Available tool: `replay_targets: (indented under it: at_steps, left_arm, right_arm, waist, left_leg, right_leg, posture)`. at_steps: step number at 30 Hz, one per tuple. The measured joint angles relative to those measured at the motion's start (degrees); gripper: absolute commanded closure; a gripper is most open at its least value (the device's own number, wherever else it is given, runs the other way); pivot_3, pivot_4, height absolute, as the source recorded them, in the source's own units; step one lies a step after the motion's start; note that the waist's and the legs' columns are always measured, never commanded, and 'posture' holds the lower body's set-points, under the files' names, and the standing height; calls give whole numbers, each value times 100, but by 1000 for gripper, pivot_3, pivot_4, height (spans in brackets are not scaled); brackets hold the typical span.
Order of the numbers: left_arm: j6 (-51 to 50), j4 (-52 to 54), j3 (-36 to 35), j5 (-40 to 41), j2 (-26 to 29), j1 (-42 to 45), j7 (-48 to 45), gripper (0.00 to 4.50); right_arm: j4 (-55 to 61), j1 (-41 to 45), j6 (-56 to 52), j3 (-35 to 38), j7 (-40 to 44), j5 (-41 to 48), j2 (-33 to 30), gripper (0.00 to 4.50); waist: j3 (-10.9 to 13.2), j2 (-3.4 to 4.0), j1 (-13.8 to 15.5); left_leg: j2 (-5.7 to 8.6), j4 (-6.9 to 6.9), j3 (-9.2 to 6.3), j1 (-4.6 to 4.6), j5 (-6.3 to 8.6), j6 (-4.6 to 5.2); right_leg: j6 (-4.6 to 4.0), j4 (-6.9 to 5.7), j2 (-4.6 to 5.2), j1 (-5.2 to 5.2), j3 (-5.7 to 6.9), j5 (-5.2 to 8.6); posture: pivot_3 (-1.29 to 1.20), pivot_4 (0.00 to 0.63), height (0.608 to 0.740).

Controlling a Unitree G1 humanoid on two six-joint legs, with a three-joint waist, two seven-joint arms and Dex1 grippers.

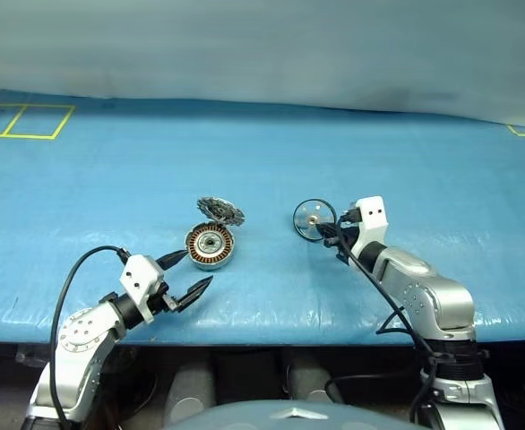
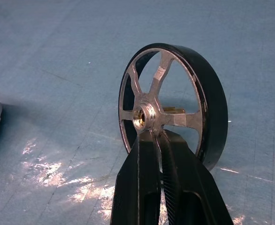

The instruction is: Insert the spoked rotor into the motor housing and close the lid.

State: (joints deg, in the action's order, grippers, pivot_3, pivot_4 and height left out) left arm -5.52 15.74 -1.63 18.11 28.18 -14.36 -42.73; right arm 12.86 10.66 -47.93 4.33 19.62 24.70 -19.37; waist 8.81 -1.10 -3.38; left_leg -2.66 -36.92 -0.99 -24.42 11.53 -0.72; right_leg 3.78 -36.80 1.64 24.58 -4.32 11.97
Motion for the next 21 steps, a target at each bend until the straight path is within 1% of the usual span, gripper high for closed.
replay_targets:
  at_steps: [5,7,8,9,11,13,20,21]
  left_arm:
    - [7,-2,0,0,0,4,5,461]
    - [8,-2,0,0,0,4,6,461]
    - [9,-2,1,0,0,6,7,461]
    - [11,-2,1,0,0,4,7,461]
    - [12,-22,-1,-3,2,-29,9,461]
    - [23,-25,0,-3,2,13,10,461]
    - [73,-28,0,-3,2,6,10,461]
    - [79,-28,0,-3,2,6,11,461]
  right_arm:
    - [-57,37,128,-171,4,-144,-83,4492]
    - [-57,53,151,-241,19,-188,-154,3919]
    - [-108,66,140,-293,-2,-303,-210,3742]
    - [-200,40,109,-325,-18,-384,-250,3452]
    - [-293,-10,159,-337,-55,-472,-266,2799]
    - [-303,33,195,-353,-73,-553,-265,2148]
    - [-341,88,246,-357,-68,-632,-239,2148]
    - [-344,88,245,-351,-69,-634,-232,2337]
  waist:
    - [-10,-7,-5]
    - [-11,-8,-5]
    - [-14,-12,-4]
    - [-14,-14,1]
    - [-11,0,-2]
    - [-13,-5,-6]
    - [-14,-6,-4]
    - [-14,-7,-4]
  left_leg:
    - [0,-1,0,0,0,0]
    - [0,-3,1,0,0,0]
    - [1,-3,1,0,0,-1]
    - [1,-3,0,-3,1,-2]
    - [6,3,10,-10,2,-2]
    - [3,6,11,-15,3,1]
    - [0,31,9,-13,4,5]
    - [0,31,9,-13,4,5]
  right_leg:
    - [0,0,0,-1,0,0]
    - [0,2,3,-1,-1,0]
    - [0,4,4,-1,0,0]
    - [0,7,7,0,2,0]
    - [0,8,16,6,0,0]
    - [0,7,11,5,3,0]
    - [0,0,0,1,5,0]
    - [0,0,0,1,5,0]
  posture:
    - [0,150,740]
    - [0,150,740]
    - [0,150,740]
    - [0,150,740]
    - [0,150,740]
    - [0,150,740]
    - [0,150,740]
    - [0,150,740]
